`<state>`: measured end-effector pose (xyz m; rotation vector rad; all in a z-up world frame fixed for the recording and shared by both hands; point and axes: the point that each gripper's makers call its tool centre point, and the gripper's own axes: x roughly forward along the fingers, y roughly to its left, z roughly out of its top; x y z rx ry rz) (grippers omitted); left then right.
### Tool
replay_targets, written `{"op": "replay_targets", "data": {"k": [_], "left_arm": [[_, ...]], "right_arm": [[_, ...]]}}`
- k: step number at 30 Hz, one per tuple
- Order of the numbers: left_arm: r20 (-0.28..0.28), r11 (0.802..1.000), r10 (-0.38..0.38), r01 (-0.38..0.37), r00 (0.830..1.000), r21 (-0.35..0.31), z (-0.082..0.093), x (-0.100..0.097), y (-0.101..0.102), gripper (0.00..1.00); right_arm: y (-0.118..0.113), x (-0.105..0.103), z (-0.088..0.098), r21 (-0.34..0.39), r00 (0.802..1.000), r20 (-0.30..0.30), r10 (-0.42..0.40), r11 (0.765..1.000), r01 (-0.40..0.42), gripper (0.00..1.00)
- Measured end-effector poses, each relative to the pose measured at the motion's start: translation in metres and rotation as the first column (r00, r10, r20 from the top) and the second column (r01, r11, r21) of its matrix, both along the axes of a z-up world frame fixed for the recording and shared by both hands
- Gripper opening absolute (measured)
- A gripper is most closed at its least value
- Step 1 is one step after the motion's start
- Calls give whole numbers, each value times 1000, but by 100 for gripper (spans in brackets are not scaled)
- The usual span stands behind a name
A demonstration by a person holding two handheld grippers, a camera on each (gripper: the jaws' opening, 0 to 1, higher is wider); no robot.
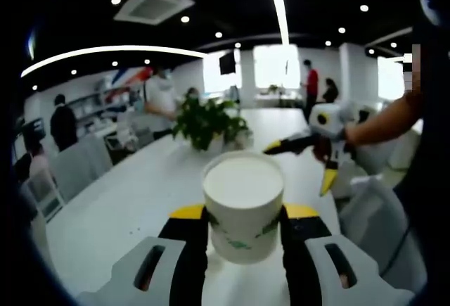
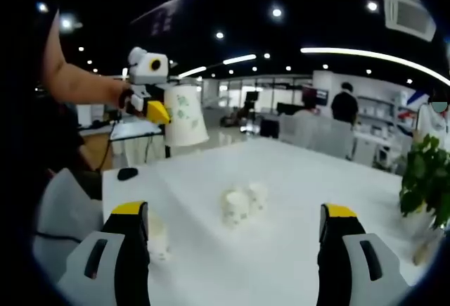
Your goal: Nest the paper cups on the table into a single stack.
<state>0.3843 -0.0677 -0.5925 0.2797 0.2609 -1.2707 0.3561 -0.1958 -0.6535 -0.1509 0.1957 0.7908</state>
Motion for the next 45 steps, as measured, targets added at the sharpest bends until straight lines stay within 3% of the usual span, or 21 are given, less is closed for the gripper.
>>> {"op": "replay_targets", "data": {"k": [11,23,28,41,45], "left_arm": [[-2,997,-66,66,998,-31,16,-29,-18,38],[-8,994,-103,103,995,-34,16,-52,-23,38],[-10,993,-114,114,993,-30,16,-57,-24,38],[-18,992,-124,123,992,-20,11,-66,-21,38],[-7,992,-119,119,993,-30,13,-66,-21,38]], "right_arm": [[9,-1,14,9,999,15,31,999,-31,100],[18,-1,35,45,997,39,63,997,-64,100],[21,-3,39,52,997,22,75,996,-76,97],[22,-3,50,52,995,46,89,994,-91,96],[25,-4,53,80,995,37,95,992,-98,95]]}}
